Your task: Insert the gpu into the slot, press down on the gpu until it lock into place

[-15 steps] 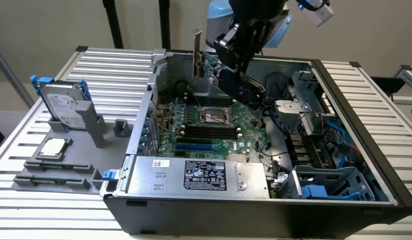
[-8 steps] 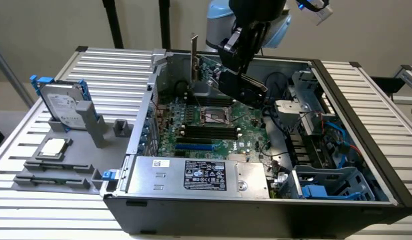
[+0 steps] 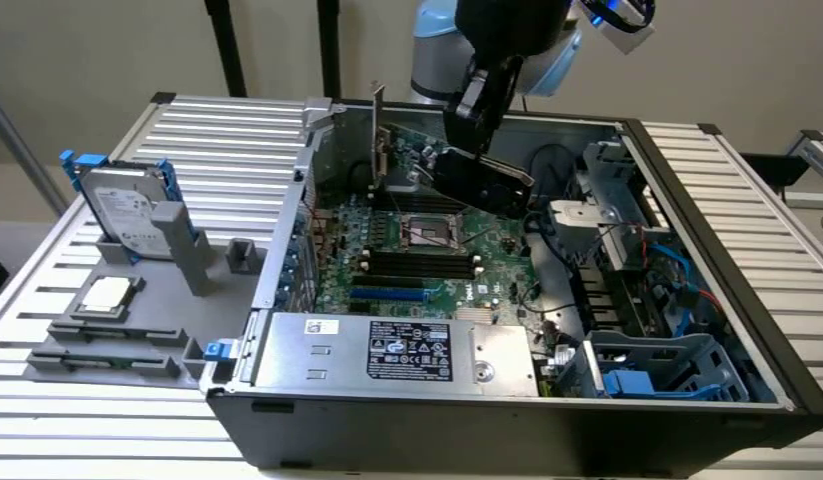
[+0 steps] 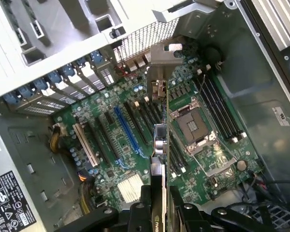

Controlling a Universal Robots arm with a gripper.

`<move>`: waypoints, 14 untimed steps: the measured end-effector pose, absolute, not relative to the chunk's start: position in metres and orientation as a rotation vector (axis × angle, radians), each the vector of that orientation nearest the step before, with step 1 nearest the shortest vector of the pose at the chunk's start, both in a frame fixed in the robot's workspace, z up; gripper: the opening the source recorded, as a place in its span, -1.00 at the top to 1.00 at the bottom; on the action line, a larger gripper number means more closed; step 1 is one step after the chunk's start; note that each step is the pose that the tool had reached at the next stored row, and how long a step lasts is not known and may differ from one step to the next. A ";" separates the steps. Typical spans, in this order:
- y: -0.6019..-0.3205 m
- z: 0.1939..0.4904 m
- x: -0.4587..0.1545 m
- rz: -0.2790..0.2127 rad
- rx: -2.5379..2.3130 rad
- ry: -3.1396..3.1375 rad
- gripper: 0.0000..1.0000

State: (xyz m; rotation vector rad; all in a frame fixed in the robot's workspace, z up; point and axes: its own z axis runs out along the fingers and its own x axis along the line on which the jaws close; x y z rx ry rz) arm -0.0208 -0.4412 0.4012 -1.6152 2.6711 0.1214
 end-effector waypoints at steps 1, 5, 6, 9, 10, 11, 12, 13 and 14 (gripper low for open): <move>-0.441 0.400 -0.021 0.122 -1.640 2.656 0.48; -0.441 0.395 -0.021 0.122 -1.737 2.595 0.48; -0.441 0.393 -0.021 0.122 -1.761 2.579 0.48; -0.441 0.390 -0.021 0.122 -1.829 2.532 0.48; -0.441 0.388 -0.021 0.122 -1.853 2.515 0.48; -0.441 0.387 -0.021 0.122 -1.877 2.497 0.48; -0.441 0.386 -0.021 0.122 -1.898 2.481 0.48; -0.441 0.384 -0.021 0.122 -1.921 2.464 0.48; -0.441 0.383 -0.021 0.122 -1.944 2.446 0.48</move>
